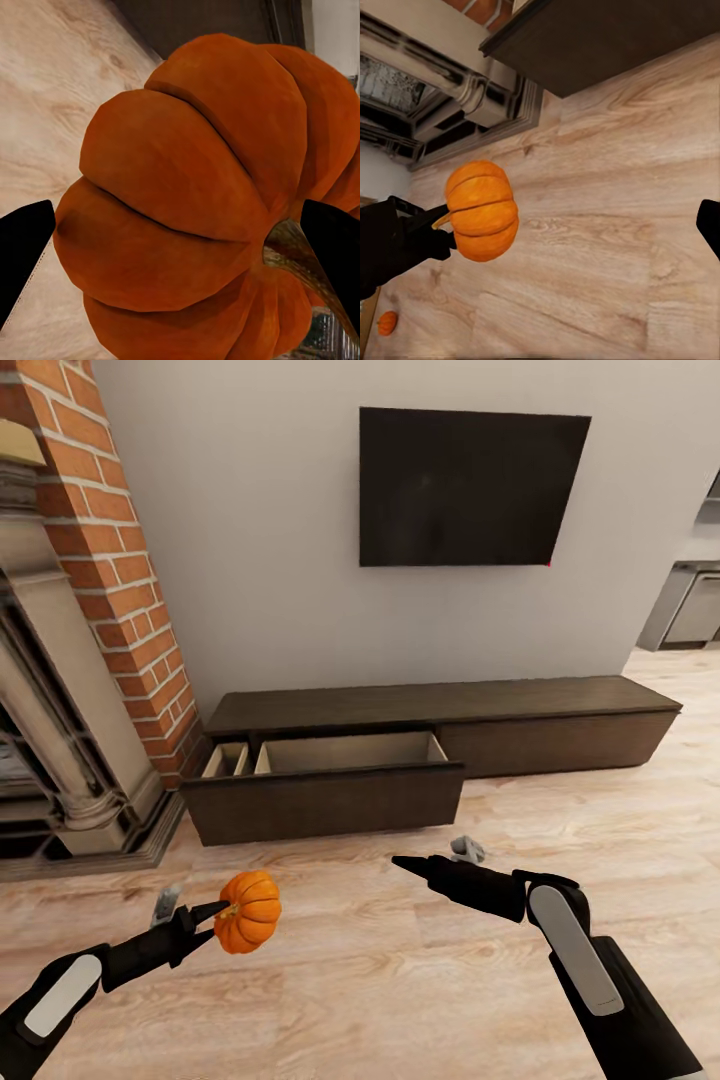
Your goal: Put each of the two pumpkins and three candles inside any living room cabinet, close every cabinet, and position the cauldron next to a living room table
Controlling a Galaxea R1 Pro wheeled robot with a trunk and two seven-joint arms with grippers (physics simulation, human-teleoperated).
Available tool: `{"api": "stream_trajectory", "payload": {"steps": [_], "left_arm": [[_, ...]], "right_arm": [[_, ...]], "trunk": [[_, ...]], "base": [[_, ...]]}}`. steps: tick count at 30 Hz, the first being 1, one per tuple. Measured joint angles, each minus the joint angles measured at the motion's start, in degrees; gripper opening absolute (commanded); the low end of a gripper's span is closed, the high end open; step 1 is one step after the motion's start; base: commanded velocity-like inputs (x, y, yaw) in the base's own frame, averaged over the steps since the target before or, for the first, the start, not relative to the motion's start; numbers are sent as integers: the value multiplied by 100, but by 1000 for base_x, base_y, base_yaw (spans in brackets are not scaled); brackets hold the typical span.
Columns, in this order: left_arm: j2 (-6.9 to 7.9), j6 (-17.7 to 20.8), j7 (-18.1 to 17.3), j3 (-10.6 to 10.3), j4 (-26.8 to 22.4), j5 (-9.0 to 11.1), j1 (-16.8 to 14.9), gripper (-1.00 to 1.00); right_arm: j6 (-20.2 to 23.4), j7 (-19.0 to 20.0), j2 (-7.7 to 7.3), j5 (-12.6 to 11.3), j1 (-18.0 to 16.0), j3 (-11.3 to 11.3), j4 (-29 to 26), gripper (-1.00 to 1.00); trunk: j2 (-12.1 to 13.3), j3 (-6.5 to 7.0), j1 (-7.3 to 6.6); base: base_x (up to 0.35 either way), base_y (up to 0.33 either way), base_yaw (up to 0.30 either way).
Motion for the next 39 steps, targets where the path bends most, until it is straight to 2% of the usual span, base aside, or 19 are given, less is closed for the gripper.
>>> {"api": "stream_trajectory", "payload": {"steps": [39], "left_arm": [[-6, 3, -12, 28, 21, 8, 0, -100]], "right_arm": [[0, -3, 23, 1, 0, 16, 0, 100]], "trunk": [[0, 0, 0]], "base": [[0, 0, 275]]}}
